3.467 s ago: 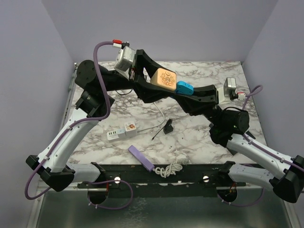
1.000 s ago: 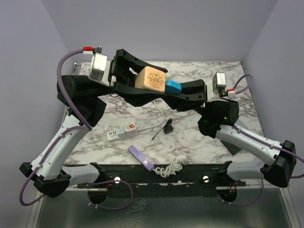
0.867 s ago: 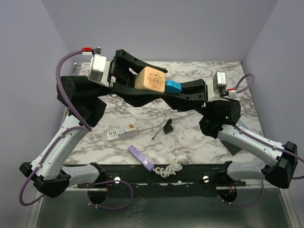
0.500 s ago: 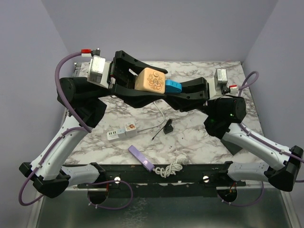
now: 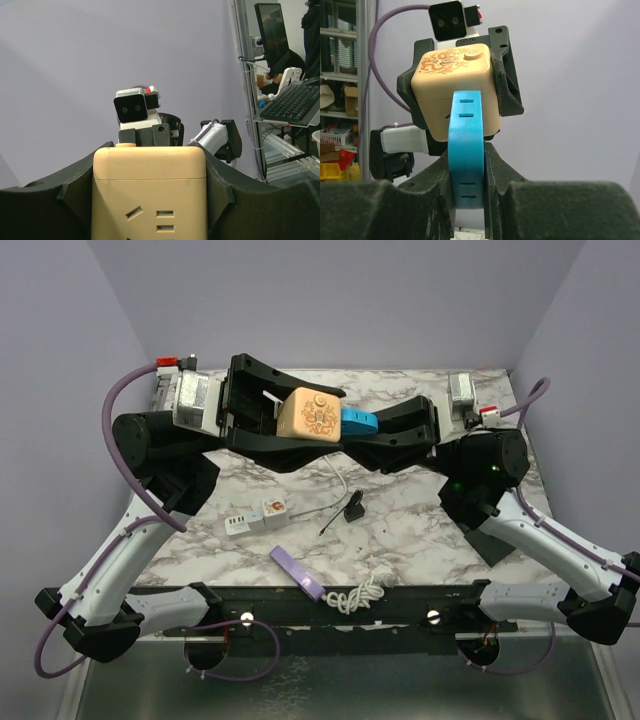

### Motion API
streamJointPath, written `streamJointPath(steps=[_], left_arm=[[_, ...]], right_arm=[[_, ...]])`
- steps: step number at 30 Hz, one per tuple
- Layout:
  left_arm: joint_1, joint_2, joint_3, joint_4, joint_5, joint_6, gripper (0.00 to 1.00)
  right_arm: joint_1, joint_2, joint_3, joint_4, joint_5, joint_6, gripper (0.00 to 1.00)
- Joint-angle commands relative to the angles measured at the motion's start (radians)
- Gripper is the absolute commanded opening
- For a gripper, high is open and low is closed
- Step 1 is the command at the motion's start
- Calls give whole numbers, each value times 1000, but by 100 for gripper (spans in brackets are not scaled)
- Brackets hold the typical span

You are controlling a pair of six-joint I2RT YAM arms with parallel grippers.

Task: Insert the plug
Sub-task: Insert the plug into the socket.

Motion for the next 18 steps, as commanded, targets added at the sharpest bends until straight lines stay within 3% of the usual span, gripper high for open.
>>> streamJointPath(steps=[1,2,3,5,6,10,18], left_arm=[[-44,89,-114,-208,102,44,0],[-44,85,-123,-207,104,54,0],[-44,82,-129,-213,107,68,0],[-42,76,-135,-244,124,127,0],[-39,72,-137,-264,131,158,0],[7,52,-156,-330,152,269,0],[65,14,-203,-462,99,575,0]], right_arm=[[61,39,14,-211,-55,0,1],[61,29,7,-209,-44,1,4],[61,16,-11,-207,-35,1,17],[61,-24,-41,-230,-26,-14,54],[61,-51,-61,-251,-16,-30,67],[61,-165,-144,-334,76,-88,96],[61,-324,-142,-616,218,-186,100]])
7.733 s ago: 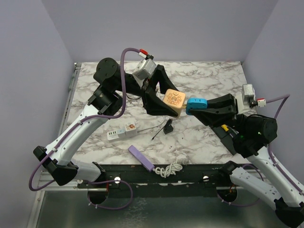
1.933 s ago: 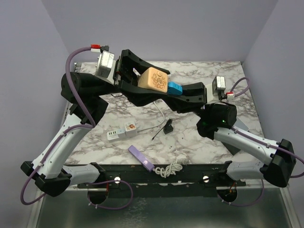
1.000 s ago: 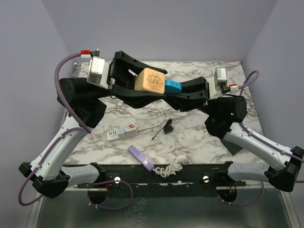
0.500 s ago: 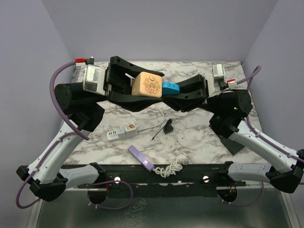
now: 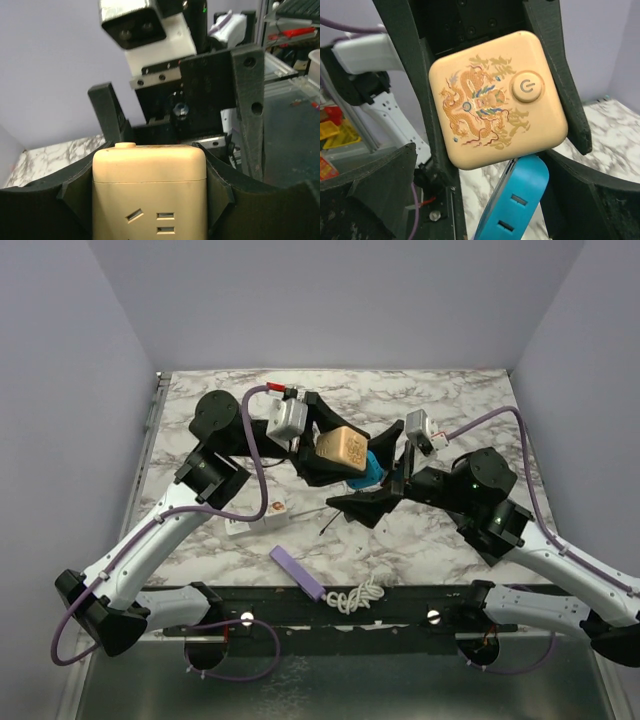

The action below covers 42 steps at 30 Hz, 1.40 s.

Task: Insert the plug
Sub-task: Insert the plug into the socket, then move the socket to the corner of the board.

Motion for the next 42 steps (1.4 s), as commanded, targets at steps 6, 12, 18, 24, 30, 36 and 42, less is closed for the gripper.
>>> streamJointPath(steps=[6,12,18,24,30,36,42], left_arm=[[48,-43,-27,-315,-63,574,0],[46,-82,-72,-351,-135,835,0],[31,-100,-97,-352,-186,1017,0],[22,-107,-108,-354,-201,1055,0],[-3,-120,-132,-353,-203,1086,0],[-25,-115,-134,-354,-215,1102,0],[-30,-124,-138,-354,-235,1119,0]], right_arm=[[20,-182,90,-256,287,-104,100],[20,-134,186,-307,368,-56,100],[20,30,313,-428,413,10,100],[20,79,348,-505,473,23,100],[20,100,362,-504,473,23,99],[20,152,379,-507,439,52,84],[20,168,373,-523,444,89,82]])
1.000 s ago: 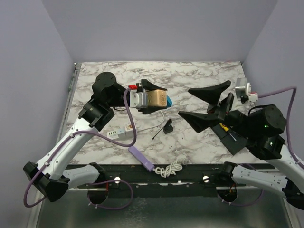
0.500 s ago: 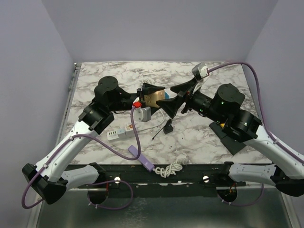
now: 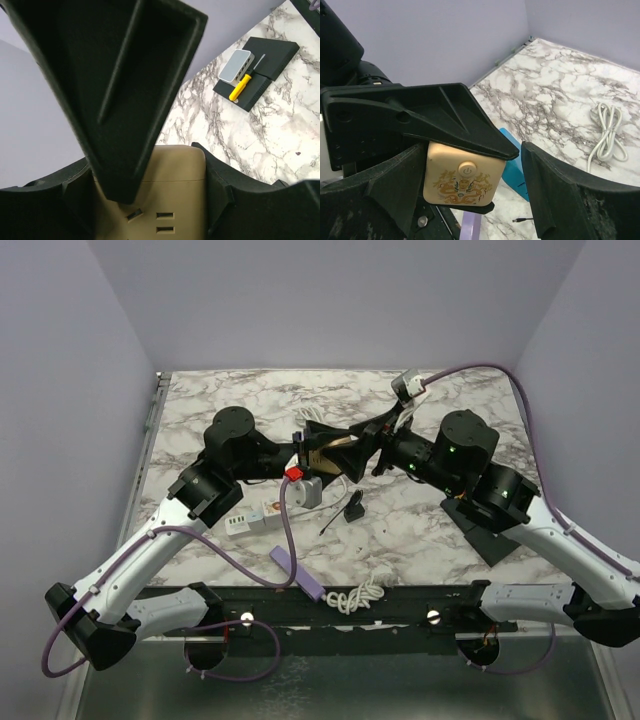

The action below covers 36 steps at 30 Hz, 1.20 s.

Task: Insert the plug
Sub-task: Move the socket to the corner of the board.

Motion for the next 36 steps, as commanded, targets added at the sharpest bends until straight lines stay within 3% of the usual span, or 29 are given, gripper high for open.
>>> streamJointPath(steps=[1,4,8,22,25,28,31,33,36], left_arm=[[-7,-30,-11,25,-26,49,0],[-9,-43,-31,25,-37,88,0],[-15,-48,-43,25,-53,125,0],[-21,-46,-32,25,-73,141,0],[-22,-39,-24,25,-71,136,0],[-23,-33,-20,25,-71,135,0],[-26,-27,-15,25,-73,121,14],[-26,-24,-13,25,-78,104,41],[-26,-25,-25,25,-89,92,59]], right_arm=[[8,2,10,-33,6,39,82],[8,-9,-6,-23,11,57,81],[8,1,-10,-1,-6,89,70],[8,35,-27,-20,-81,95,72],[8,44,-22,-28,-97,91,53],[8,58,-6,-49,-106,84,24],[8,69,16,-80,-100,77,13],[7,65,17,-85,-84,74,4],[6,48,13,-90,-49,70,1]])
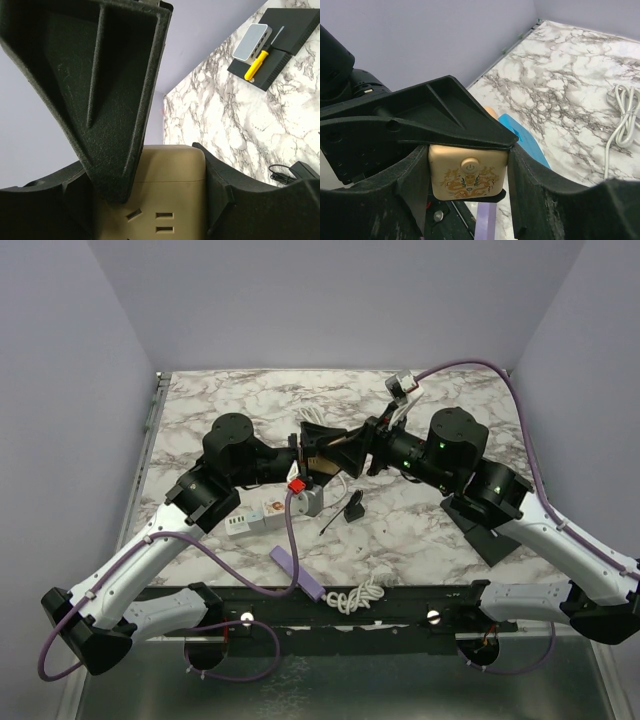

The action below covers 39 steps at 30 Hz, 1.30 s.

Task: Insert the plug
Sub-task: Move the socket to the corner of the board.

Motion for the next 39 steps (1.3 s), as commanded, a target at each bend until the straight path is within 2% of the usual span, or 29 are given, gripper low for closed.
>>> streamJointPath(steps=[1,2,3,4,6,12,16,19,23,26,29,32,39], left_arm=[[-13,6,8,46,-5,-29,62],[-12,4,2,45,-6,-33,69],[-13,2,-4,46,-8,-40,86],[-13,1,-10,45,-13,-45,97],[-14,-3,-23,46,-29,-46,99],[-13,-50,-95,31,-91,-44,99],[-13,-80,-139,-103,-146,-14,99],[-13,-82,-149,-365,-124,100,99],[-12,6,-117,-860,-118,440,97],[-13,142,-102,-1124,-183,642,85],[-13,236,-113,-1159,-223,666,71],[-15,270,-141,-1129,-239,715,70],[-59,350,-175,-1103,-234,681,67]], right_arm=[[15,6,6,-59,-17,-30,1],[15,2,1,-59,-11,-31,1],[12,0,-3,-61,-3,-29,1],[10,-2,-7,-63,1,-26,1],[4,-6,-13,-71,5,-26,1],[-34,-5,-43,-96,126,-41,1],[-103,10,-62,-146,234,-82,0],[-179,8,-99,-148,240,-93,0],[-233,-9,-155,-141,252,-109,1],[-247,-22,-184,-136,238,-97,0],[-254,-40,-192,-136,235,-86,1],[-258,-58,-193,-142,239,-80,1],[-268,-80,-199,-157,237,-79,1]])
